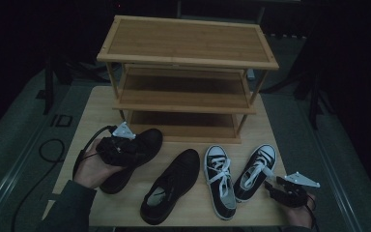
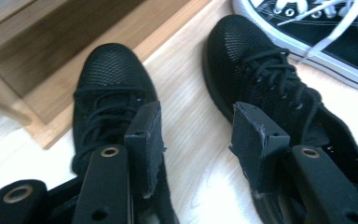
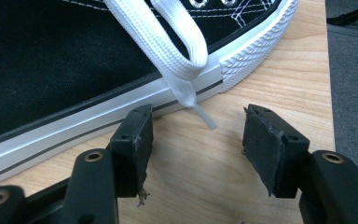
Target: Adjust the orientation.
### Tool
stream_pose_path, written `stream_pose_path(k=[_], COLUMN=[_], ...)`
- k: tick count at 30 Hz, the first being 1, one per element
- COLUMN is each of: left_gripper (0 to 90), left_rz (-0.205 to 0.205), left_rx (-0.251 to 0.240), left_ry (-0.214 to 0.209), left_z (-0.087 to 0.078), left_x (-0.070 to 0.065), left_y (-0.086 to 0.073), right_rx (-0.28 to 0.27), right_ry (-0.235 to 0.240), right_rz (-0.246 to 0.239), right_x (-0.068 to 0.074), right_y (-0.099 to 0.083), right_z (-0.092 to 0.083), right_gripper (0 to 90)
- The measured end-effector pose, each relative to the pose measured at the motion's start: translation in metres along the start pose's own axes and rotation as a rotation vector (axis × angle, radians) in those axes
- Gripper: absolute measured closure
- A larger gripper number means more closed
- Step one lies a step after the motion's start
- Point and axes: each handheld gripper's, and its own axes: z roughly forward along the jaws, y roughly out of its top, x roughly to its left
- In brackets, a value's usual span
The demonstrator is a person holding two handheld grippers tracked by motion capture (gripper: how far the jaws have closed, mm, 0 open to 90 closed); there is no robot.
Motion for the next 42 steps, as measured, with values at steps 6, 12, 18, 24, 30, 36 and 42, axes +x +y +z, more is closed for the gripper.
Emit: stream_pose_path(k=[6,12,18,24,30,36,42], left_gripper=[53.4,53.6,53.6,53.7,53.9,54.0,54.3], left_rz=[0.035,0.050,0.068,0.083,0.094,0.106,0.109], left_rx=[0.010,0.007,0.019,0.018,0.031,0.046,0.063], left_ry=[-0.025,-0.041,-0.059,-0.071,-0.078,-0.087,-0.105], left_z=[0.003,0.003,0.006,0.009,0.013,0.019,0.028], left_x=[-0.010,-0.017,-0.024,-0.031,-0.036,-0.041,-0.045], left_y=[0.005,0.010,0.013,0.015,0.016,0.014,0.011], right_rx=[0.000,0.000,0.000,0.001,0.001,-0.001,0.000], right_ry=[0.000,-0.001,-0.001,-0.001,-0.002,-0.002,-0.002], right_rz=[0.002,0.002,0.002,0.002,0.002,0.001,0.004], right_x=[0.000,0.000,0.000,0.000,0.000,0.000,0.000], right_y=[0.000,0.000,0.000,0.000,0.000,0.000,0.000], right_z=[0.000,0.000,0.000,0.000,0.000,0.000,0.000], right_gripper=[42.3,42.3,42.3,42.2,42.2,42.2,42.2])
